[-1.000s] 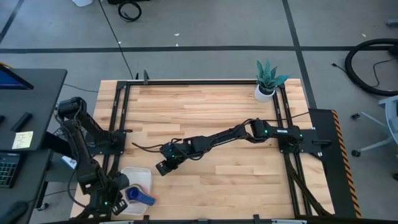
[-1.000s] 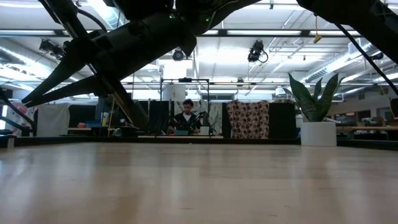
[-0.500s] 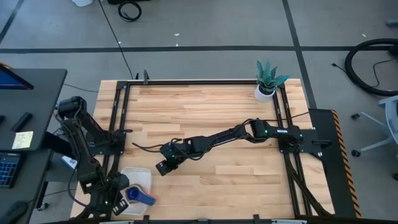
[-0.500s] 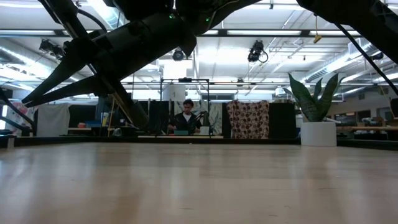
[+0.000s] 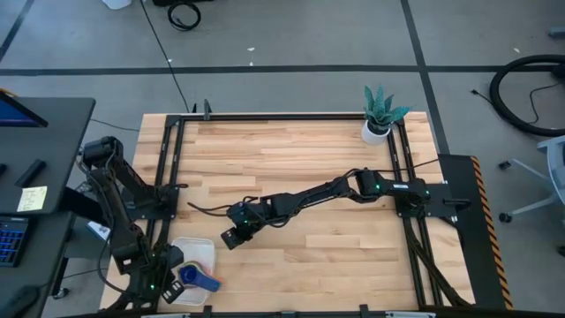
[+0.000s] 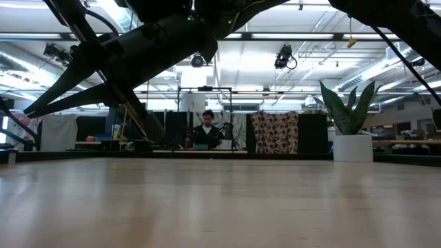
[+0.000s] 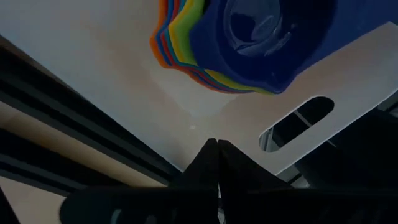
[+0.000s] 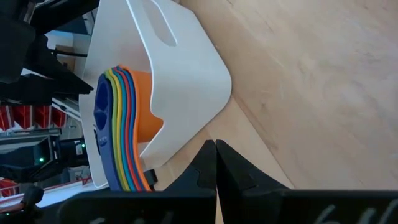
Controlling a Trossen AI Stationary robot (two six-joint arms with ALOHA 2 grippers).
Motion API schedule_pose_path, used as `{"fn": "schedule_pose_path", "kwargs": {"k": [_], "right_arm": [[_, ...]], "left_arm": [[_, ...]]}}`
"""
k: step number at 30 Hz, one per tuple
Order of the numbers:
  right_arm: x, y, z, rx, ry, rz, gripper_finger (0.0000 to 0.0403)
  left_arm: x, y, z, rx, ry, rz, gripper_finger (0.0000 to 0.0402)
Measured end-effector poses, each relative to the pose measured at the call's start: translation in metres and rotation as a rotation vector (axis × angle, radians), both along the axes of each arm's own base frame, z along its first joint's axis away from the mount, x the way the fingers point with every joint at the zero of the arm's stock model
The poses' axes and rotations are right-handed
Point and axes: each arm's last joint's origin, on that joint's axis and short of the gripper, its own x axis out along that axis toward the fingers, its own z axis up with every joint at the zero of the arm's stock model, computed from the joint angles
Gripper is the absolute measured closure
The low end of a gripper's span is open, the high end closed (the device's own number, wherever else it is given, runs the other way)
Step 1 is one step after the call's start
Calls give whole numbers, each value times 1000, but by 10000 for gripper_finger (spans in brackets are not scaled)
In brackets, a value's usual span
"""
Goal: Nest measuring cups in basket
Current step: Return to Home Position
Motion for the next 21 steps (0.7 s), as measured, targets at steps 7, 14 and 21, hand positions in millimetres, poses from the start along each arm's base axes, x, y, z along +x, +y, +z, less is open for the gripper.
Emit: {"fn": "schedule_pose_path", "kwargs": {"k": [7,14,21], "right_arm": [[2,0,3,5,-32,0,402],[2,0,3,7,-43,-1,402],[3,-2,4,7,-44,-5,402]], "left_arm": [[-1,-3,2,-41,31,-18,401],[-1,-3,2,-42,32,-24,401],[1,-4,4,-35,-85,-131,401]]}}
